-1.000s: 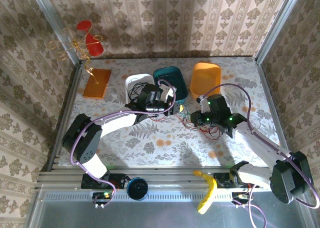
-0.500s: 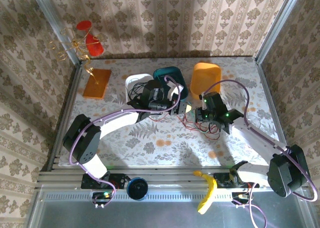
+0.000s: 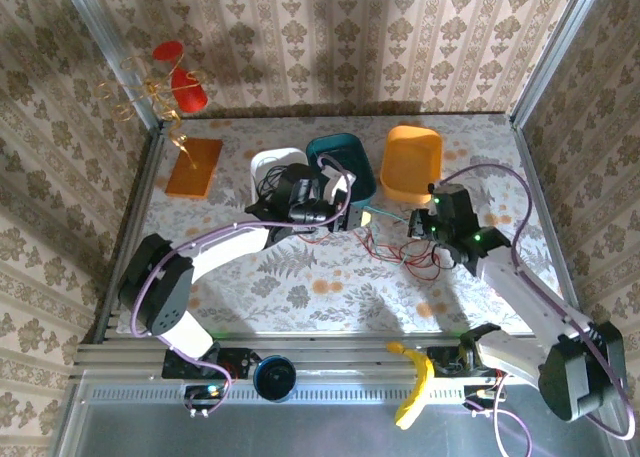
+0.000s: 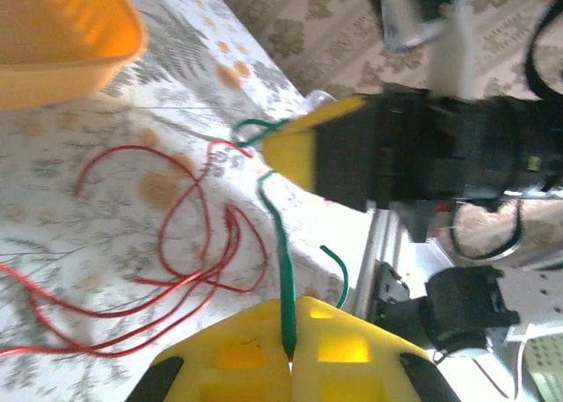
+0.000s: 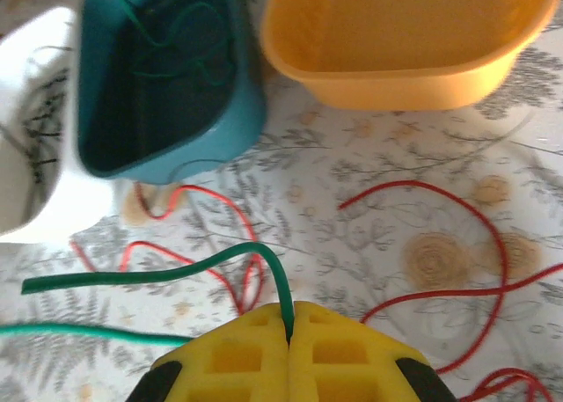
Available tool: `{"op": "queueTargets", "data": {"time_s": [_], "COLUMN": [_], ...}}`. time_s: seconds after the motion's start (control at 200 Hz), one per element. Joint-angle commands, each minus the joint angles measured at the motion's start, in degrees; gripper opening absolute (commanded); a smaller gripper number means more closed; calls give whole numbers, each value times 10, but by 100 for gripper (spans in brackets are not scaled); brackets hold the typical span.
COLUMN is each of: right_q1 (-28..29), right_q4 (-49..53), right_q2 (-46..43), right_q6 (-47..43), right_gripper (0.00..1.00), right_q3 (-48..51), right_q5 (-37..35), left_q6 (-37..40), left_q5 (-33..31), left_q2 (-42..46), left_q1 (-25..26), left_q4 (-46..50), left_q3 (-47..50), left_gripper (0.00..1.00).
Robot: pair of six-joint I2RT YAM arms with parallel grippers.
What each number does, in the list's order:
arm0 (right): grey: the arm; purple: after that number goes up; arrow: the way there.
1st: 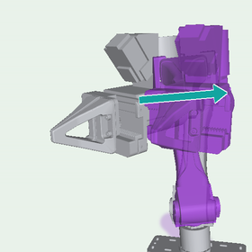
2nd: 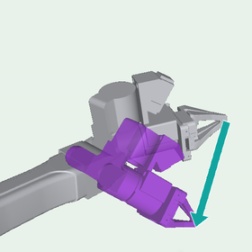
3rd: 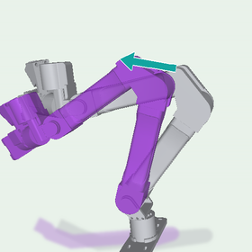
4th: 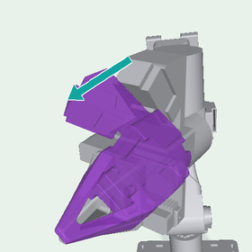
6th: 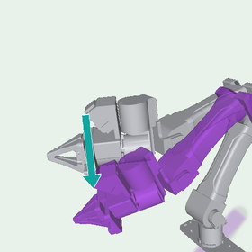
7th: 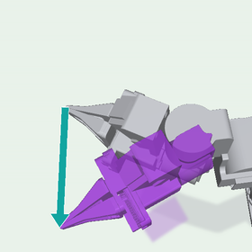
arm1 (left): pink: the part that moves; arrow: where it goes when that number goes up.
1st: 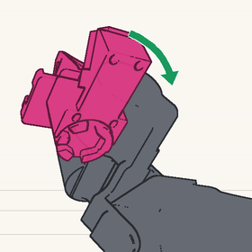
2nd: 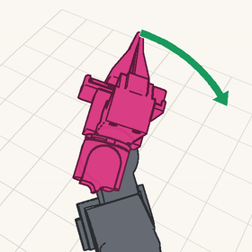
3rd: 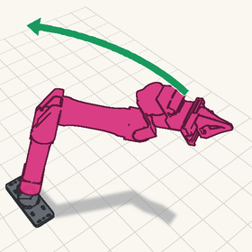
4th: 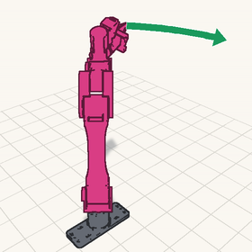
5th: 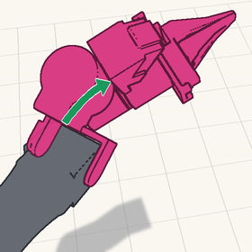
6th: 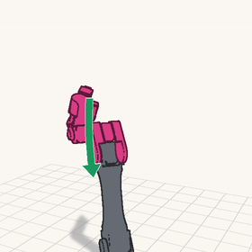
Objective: Untangle the cables
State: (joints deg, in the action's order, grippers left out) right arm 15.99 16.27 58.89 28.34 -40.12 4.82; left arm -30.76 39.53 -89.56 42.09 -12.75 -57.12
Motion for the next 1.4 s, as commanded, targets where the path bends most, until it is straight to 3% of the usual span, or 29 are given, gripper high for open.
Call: {"op": "queueTargets", "data": {"time_s": [0.0,0.19,0.37,0.475,0.52,0.605,0.7,0.82,1.01,1.24,1.395], "right_q1": [-14,-11,-7,-6,-6,-9,-14,-35,-43,-43,-43], "right_q4": [-8,-22,-12,-2,-1,8,32,63,67,61,66], "right_q2": [-13,-16,-15,-7,-12,-28,-53,-71,-72,-81,-88], "right_q6": [13,12,-13,-18,-16,-1,29,57,59,49,44], "right_gripper": [0,0,0,0,3,32,43,45,45,44,44], "right_q3": [36,49,47,36,35,35,38,49,64,68,71], "right_q5": [63,132,189,205,192,117,-12,-95,-69,-34,-24], "left_q6": [19,13,-26,-10,2,23,35,36,53,101,144], "left_q5": [-68,-107,-90,-80,-76,-75,-94,-111,-100,-119,-135], "left_q2": [38,20,-9,-25,-29,-36,-41,-59,-132,-271,-354], "left_q1": [-22,-27,-55,-57,-57,-59,-69,-93,-125,-173,-173], "left_q4": [-36,-63,-133,-116,-99,-62,-14,29,73,197,274], "left_q3": [0,-20,-45,-80,-93,-109,-117,-135,-200,-359,-464], "left_gripper": [0,0,0,0,0,0,0,0,0,0,0]}}
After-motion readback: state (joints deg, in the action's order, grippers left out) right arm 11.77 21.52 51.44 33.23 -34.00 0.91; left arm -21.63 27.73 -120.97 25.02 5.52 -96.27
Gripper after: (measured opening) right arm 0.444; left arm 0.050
